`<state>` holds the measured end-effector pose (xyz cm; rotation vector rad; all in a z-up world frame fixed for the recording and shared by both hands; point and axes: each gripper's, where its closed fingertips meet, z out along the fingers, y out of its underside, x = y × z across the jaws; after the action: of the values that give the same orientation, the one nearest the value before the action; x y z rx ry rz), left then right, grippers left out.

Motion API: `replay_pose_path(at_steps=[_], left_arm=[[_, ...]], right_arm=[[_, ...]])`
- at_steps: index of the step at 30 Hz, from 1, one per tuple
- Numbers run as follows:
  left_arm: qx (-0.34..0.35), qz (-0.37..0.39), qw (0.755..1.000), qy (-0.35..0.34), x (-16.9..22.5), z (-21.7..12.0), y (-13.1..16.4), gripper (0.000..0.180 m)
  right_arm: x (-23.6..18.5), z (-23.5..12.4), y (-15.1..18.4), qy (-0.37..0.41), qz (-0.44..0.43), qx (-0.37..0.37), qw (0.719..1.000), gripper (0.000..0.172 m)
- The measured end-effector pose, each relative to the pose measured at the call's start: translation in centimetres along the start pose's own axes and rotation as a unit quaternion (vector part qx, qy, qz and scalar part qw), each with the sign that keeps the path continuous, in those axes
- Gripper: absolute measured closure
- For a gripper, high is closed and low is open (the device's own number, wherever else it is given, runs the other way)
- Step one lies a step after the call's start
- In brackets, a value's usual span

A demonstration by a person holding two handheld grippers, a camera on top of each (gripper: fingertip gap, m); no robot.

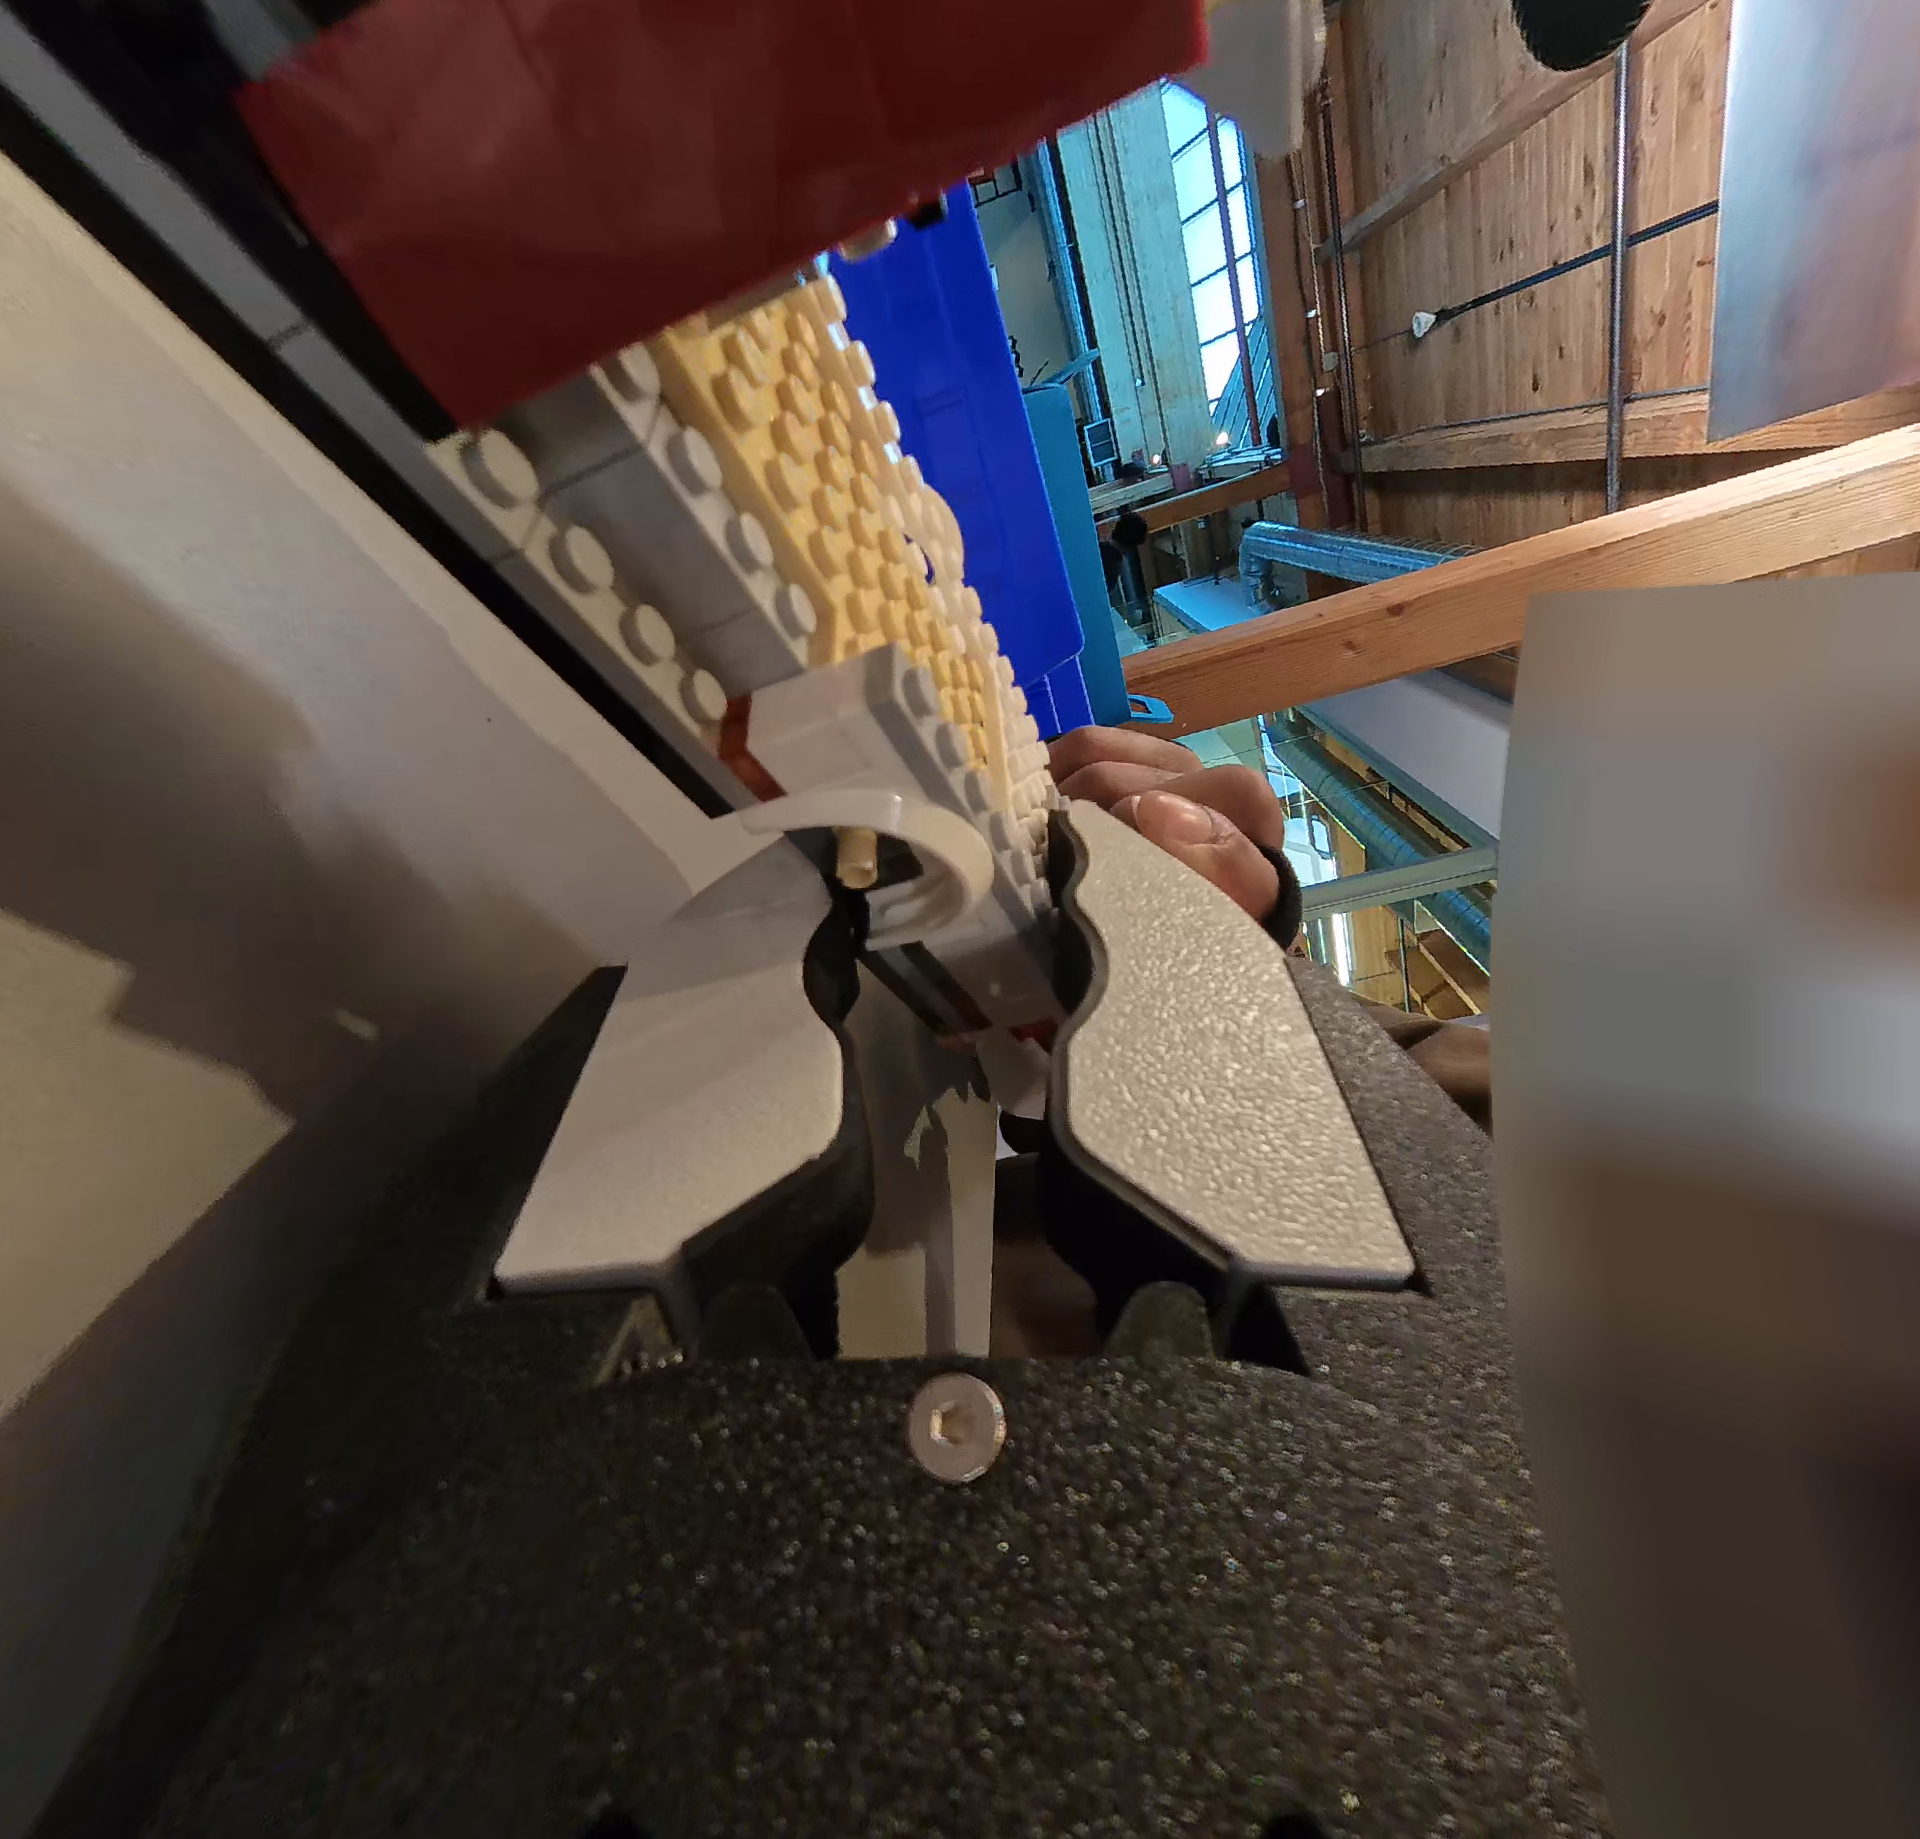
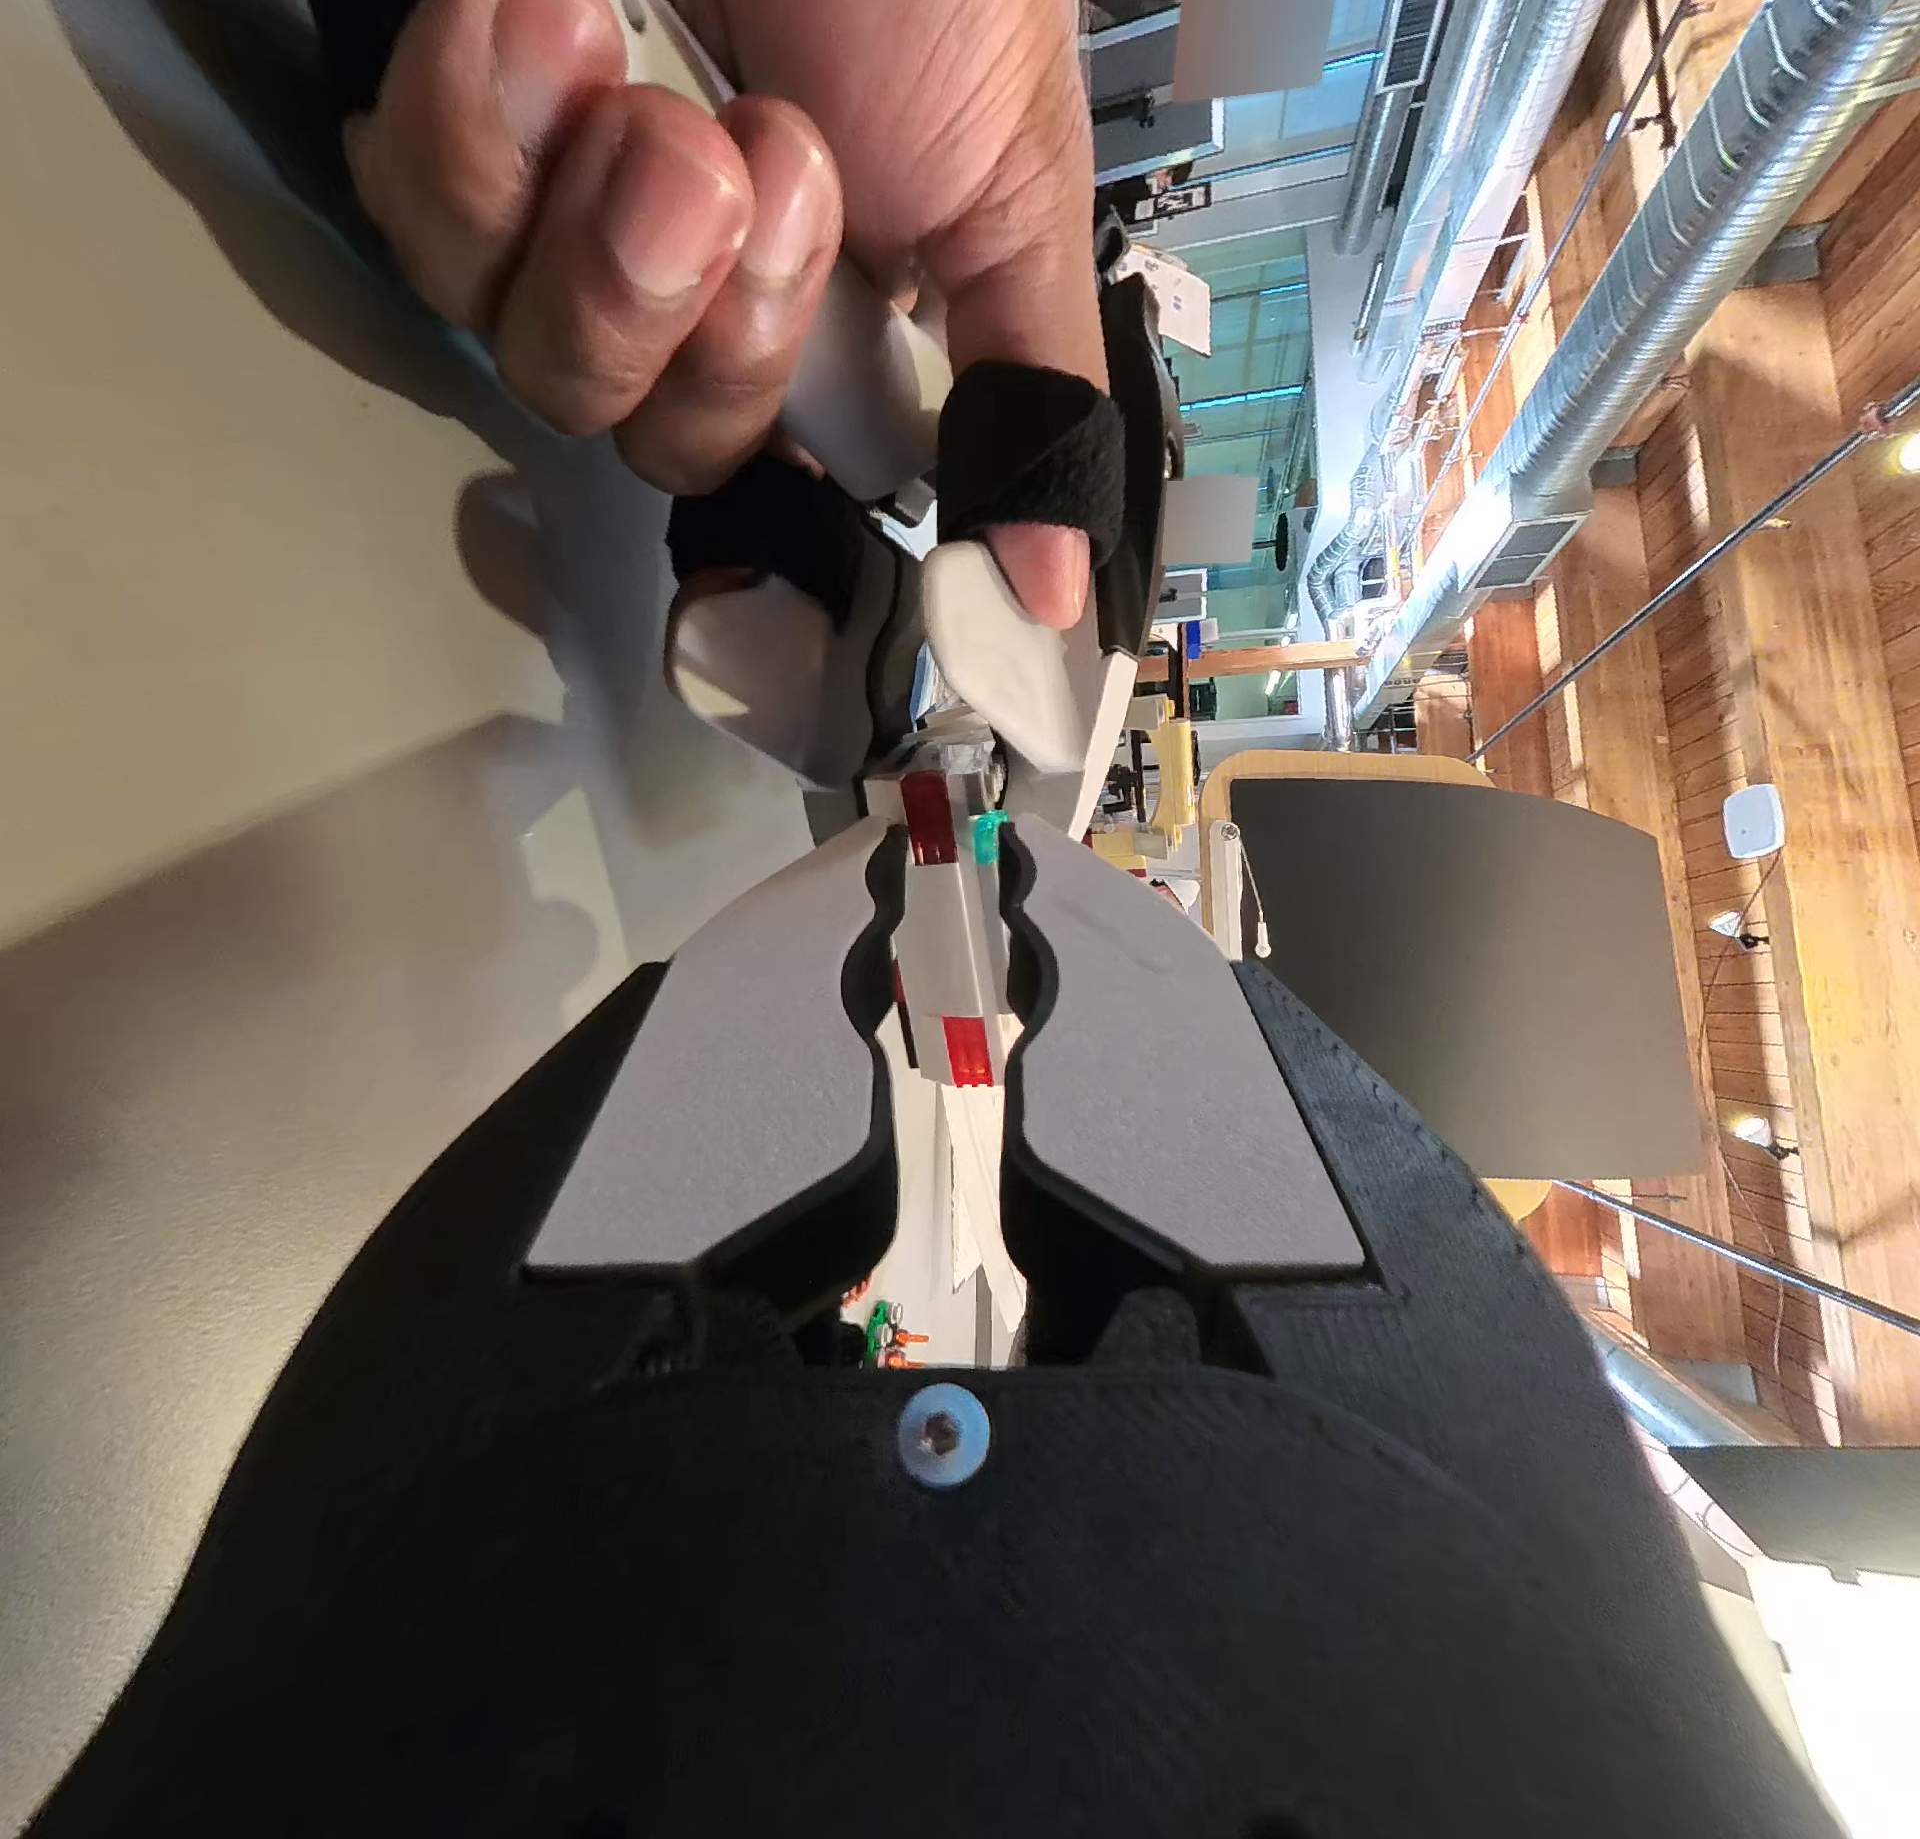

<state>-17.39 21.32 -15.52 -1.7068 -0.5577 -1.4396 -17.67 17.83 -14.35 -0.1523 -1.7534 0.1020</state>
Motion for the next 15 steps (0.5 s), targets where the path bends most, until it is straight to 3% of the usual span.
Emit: replay_pose_path(at_steps=[15], left_arm=[[-0.003,-0.007,1.0,0.003,-0.09,0.07,0.1,0.145]], right_arm=[[0.07,-0.23,0.53,-0.008,0.035,0.0,0.999,0.151]])
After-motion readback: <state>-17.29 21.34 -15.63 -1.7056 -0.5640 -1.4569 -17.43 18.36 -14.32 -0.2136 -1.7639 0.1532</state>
